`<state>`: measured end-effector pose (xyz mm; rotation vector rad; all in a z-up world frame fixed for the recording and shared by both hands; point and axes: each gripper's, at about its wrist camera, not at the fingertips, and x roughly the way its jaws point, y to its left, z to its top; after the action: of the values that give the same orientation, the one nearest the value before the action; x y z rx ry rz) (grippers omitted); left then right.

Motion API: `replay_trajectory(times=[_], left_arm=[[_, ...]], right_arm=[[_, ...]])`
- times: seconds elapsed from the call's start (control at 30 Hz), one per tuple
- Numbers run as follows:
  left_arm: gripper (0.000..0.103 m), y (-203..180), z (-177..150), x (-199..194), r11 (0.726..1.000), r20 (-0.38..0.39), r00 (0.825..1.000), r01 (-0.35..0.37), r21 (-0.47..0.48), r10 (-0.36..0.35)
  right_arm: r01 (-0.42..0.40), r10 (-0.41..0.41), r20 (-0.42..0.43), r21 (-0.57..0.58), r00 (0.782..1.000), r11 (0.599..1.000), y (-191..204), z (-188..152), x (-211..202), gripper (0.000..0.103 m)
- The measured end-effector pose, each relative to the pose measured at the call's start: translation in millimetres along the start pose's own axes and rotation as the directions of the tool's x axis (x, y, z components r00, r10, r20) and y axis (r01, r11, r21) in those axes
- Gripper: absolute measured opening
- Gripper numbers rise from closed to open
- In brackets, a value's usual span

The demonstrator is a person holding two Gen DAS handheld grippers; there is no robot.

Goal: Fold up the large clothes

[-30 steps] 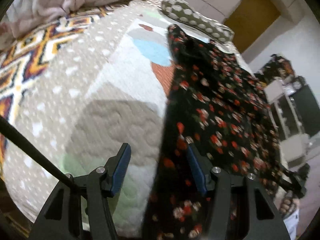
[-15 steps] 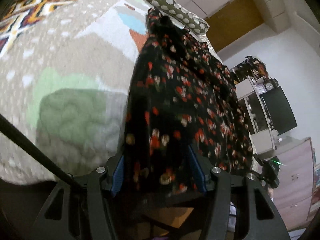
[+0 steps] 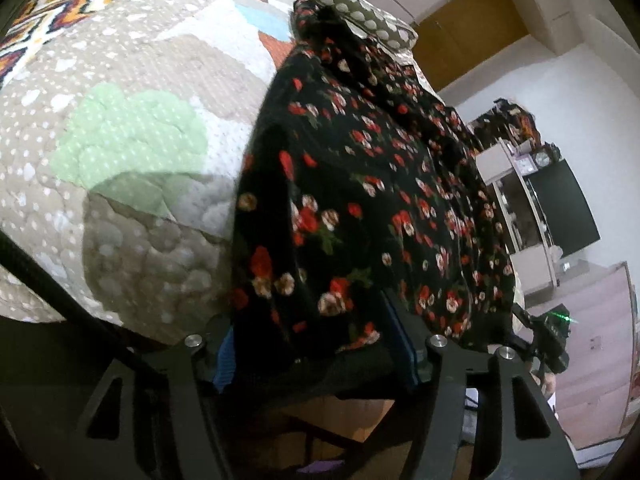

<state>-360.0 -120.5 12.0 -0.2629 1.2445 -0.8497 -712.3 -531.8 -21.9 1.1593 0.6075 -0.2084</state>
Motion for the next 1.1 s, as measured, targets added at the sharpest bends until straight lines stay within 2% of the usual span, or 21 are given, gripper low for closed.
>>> replay_trajectory(times=[0.23,0.27,0.3,0.33,0.37,0.4,0.43,0.53,0.63,0.8,0.93,1.1], left_arm=[[0.058,6.5,-12.2,12.2,0.999,-0.071,0.997,0.038,-0.039,-0.041],[0.051,7.5,-14.4,16.8,0.998,-0.089,0.995,0.035,-0.047,-0.039],[0.027,7.9,-16.9,21.5,0.998,-0.109,0.994,0.025,-0.052,-0.031],[0.015,7.3,-18.4,23.3,0.999,-0.120,0.992,0.019,-0.051,-0.025],[0.014,5.0,-19.1,21.3,0.999,-0.112,0.994,0.013,-0.043,-0.017],[0.012,2.2,-19.3,18.5,1.000,-0.102,0.995,0.006,-0.030,-0.009],[0.011,-2.5,-19.3,13.4,1.000,-0.088,0.996,0.000,-0.010,-0.001],[0.010,-16.7,-18.6,-2.9,0.999,-0.042,0.999,-0.013,0.047,0.015],[0.010,-26.0,-16.1,-17.2,0.998,-0.006,1.000,-0.008,0.068,0.008],[0.009,-39.2,-10.8,-36.6,0.998,0.031,0.999,0.026,0.064,-0.028],[0.009,-44.5,-2.2,-46.7,0.998,0.042,0.998,0.049,0.046,-0.051],[0.009,-51.7,34.5,-54.9,0.996,0.085,0.992,0.088,0.015,-0.089]], right_arm=[[0.002,-0.002,0.003,0.001,1.000,1.000,-0.1,-7.1,1.0,0.045],[0.006,-0.006,0.000,0.002,1.000,1.000,-0.4,-7.8,1.6,0.045],[0.013,-0.013,-0.003,0.001,1.000,1.000,-0.2,-9.1,2.8,0.044],[0.021,-0.021,-0.004,-0.003,1.000,1.000,0.5,-9.7,3.2,0.040],[0.032,-0.032,-0.005,-0.010,0.999,0.999,1.7,-10.9,3.3,0.037],[0.046,-0.047,-0.008,-0.022,0.999,0.999,3.6,-12.0,2.8,0.027],[0.063,-0.063,-0.010,-0.036,0.998,0.997,6.5,-12.1,2.4,0.019],[0.094,-0.095,-0.008,-0.089,0.995,0.992,16.2,-10.0,-2.9,0.010],[0.086,-0.087,-0.001,-0.119,0.996,0.989,24.2,-5.9,-12.4,0.008],[-0.002,0.005,0.025,-0.123,1.000,0.992,37.2,1.7,-31.0,0.007],[-0.112,0.116,0.032,-0.092,0.993,0.989,45.4,8.2,-39.2,0.007],[-0.176,0.181,0.041,-0.095,0.983,0.980,70.7,31.9,-30.7,0.007]])
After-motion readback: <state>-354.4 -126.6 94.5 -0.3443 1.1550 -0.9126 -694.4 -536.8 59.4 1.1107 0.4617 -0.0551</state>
